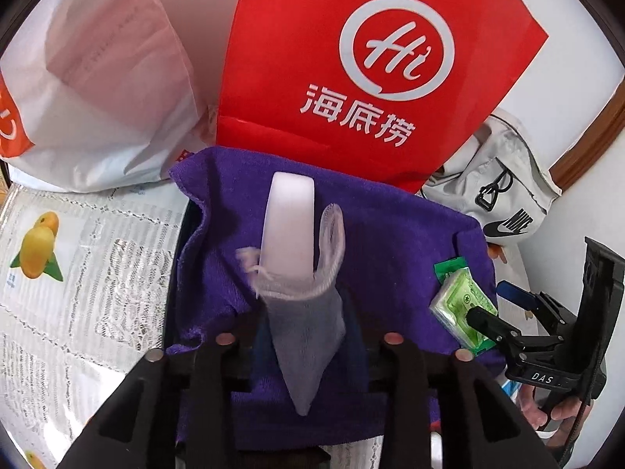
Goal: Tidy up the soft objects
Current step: 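Place mesh bag on purple towel with left tool while right tool places tissue pack, then grasp the white glove with the mint cuff using the right tool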
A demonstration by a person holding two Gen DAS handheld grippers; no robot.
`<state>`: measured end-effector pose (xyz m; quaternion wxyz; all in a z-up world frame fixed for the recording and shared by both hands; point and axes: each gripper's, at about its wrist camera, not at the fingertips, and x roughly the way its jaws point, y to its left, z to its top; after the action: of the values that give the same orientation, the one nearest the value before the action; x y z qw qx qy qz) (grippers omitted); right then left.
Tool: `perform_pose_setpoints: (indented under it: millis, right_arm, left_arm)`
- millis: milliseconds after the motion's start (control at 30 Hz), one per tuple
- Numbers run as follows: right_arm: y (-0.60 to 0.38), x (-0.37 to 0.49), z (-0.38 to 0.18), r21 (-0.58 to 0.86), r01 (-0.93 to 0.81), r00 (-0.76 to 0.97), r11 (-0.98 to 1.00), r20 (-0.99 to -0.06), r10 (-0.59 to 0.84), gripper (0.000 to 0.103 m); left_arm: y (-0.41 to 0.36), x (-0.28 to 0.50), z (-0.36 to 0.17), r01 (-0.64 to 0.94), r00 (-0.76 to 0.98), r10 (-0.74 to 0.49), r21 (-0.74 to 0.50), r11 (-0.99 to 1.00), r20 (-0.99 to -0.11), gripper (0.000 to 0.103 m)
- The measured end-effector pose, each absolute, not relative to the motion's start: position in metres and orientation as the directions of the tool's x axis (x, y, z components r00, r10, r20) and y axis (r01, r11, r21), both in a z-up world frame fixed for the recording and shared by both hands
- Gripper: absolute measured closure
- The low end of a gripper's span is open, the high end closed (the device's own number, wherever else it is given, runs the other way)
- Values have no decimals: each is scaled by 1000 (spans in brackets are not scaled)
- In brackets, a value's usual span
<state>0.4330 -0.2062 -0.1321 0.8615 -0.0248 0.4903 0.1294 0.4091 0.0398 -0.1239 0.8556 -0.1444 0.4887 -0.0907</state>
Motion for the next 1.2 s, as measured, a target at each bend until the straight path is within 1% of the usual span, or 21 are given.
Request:
perform_pose_setpoints:
  millis: [33,67,100,367,633,700,867,900,967,1100,1200]
  right_arm:
    - [-207,431,-130,86,-243,490,966,-849,198,11]
    - [-208,429,-128,84,-239,493,967,-848,195,11]
    - [-209,427,-125,83,-235,496,968,-846,193,11]
    - [-208,381,-95,89,-240,555,967,-804,212,11]
    - [-196,298,-76,194,-271,564,943,-762,319,12]
    - [-190,279,-74,191,-280,561,941,-763,322,13]
    - [-176,244,-81,214,-273,537,938,-775,333,15]
    - [-175,240,-84,220,-268,531,938,-779,334,17]
    - [-170,231,-91,231,-265,511,936,-790,339,26]
    - [-161,221,-102,222,-249,490,943,-811,320,27]
    - [-153,217,-108,224,-248,482,943,-815,321,27]
  left_arm:
    - [40,407,-121,12,510,-282,-321,947,-813,51]
    - [42,406,-118,9,517,-272,-313,950,-812,45]
    - [43,402,-114,1,530,-251,-295,955,-810,44]
    - [53,368,-89,-12,574,-211,-266,964,-791,43]
    - [64,308,-67,21,627,-196,-235,972,-754,43]
    - [67,292,-65,20,636,-189,-229,973,-748,43]
    - [74,260,-69,12,632,-193,-239,971,-751,43]
    - [74,253,-72,14,630,-191,-235,972,-753,43]
    - [76,240,-77,13,628,-185,-227,974,-756,43]
    - [85,218,-89,1,613,-180,-227,974,-769,43]
    - [93,207,-99,-14,590,-197,-254,967,-783,43]
